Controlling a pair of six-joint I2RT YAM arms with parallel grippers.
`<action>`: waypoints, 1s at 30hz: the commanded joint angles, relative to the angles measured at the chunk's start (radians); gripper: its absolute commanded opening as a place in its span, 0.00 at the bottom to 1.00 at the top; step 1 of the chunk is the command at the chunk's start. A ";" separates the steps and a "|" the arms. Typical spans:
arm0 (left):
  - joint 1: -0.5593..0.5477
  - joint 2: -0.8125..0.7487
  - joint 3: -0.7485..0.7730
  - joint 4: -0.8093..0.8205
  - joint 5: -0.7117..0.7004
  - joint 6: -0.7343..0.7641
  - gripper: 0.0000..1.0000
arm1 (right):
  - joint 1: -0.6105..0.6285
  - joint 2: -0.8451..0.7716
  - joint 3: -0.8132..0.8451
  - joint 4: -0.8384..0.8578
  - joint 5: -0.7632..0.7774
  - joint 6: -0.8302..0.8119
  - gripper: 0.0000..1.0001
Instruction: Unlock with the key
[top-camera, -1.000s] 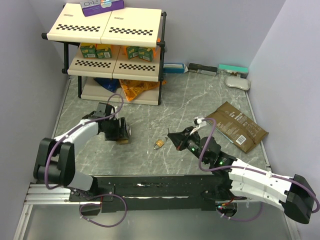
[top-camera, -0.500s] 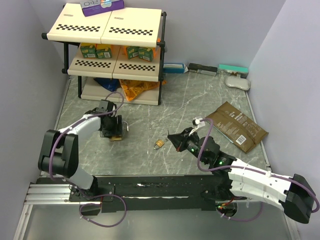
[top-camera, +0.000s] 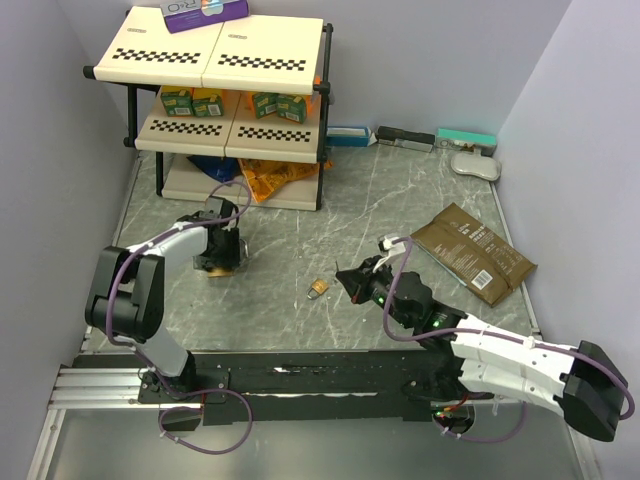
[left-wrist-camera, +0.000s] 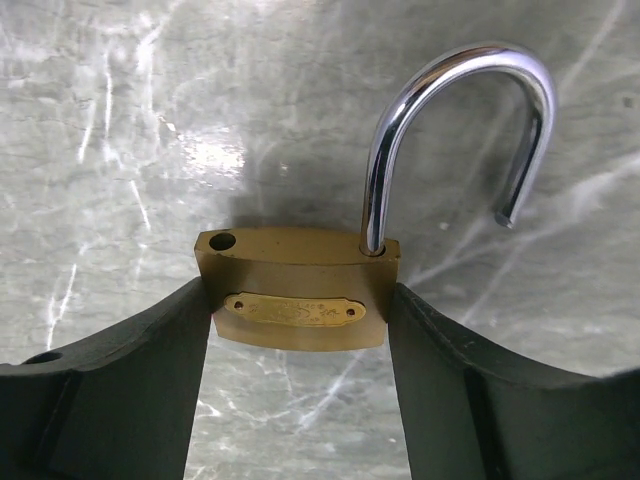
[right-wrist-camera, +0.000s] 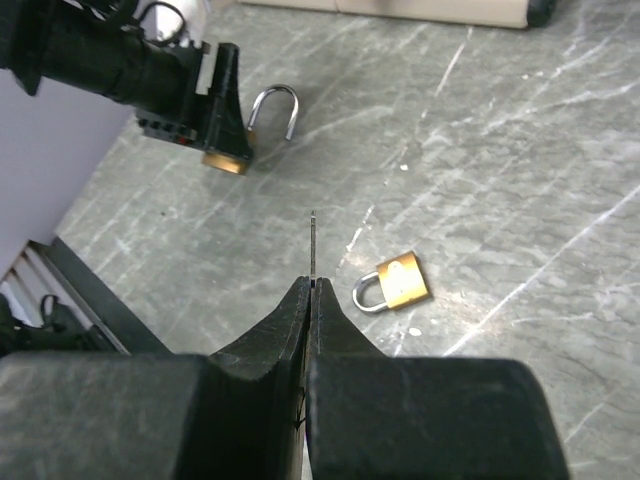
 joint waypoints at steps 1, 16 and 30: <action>-0.005 -0.002 0.049 0.008 -0.086 0.015 0.17 | -0.002 0.014 0.031 0.001 0.029 -0.025 0.00; -0.026 -0.141 0.006 0.070 -0.067 0.025 0.99 | -0.002 -0.130 0.054 -0.163 0.101 -0.063 0.00; -0.184 -0.453 -0.101 0.211 -0.164 0.077 0.99 | -0.002 -0.248 0.120 -0.322 0.145 -0.092 0.00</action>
